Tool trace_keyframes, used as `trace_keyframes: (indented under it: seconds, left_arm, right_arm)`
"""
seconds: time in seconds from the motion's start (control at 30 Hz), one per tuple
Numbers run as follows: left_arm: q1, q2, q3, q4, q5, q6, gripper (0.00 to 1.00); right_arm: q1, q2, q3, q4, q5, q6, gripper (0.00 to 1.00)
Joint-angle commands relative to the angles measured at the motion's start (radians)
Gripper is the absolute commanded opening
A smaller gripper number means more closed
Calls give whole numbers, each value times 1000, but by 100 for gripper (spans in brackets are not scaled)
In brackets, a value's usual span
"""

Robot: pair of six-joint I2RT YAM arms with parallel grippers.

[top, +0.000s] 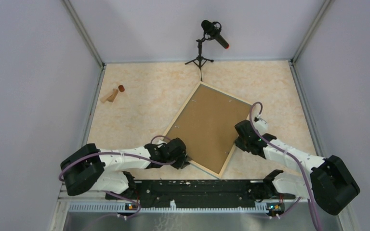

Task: Put the photo into the frame
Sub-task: Adjust the photo frame at the center of the board.

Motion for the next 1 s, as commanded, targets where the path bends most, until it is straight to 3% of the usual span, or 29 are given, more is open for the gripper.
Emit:
trace_keyframes:
  seconds: [0.0,0.1,0.23,0.37,0.43,0.53,0.63,0.8,0.93,0.97]
  left_arm:
    - [37,34,55,-207,-167,125,26]
    - [100,17,49,-236,-189,301,20]
    - [188,-27,46,-209,-197,656,9]
    - [277,-45,102,-257,-193,972,0]
    - [309,-51,137,-281,-213,1131,0]
    - [351,-41,209,-301,-246,1352,0]
    - [385,-23,241,-300,-271,1476,0]
    - [401,-35,191,-217,-187,1483,0]
    - [402,-23,180,-255,-218,1365,0]
    - [403,-28,186,-278,-222,1329,6]
  right_arm:
    - [15,-63,16,30,20,-69,14]
    - [16,-120,77,-58,89,-209,38]
    - [14,-176,182,-128,125,-511,66]
    - [-4,-218,243,-71,34,-776,91]
    - [-65,-204,275,-63,-40,-844,94]
    - [-258,-132,320,-52,-195,-858,99]
    - [-415,21,377,-49,-368,-799,99]
    - [-449,283,492,1,-540,-870,99]
    - [-454,459,612,38,-521,-896,98]
    - [-457,503,649,32,-516,-898,98]
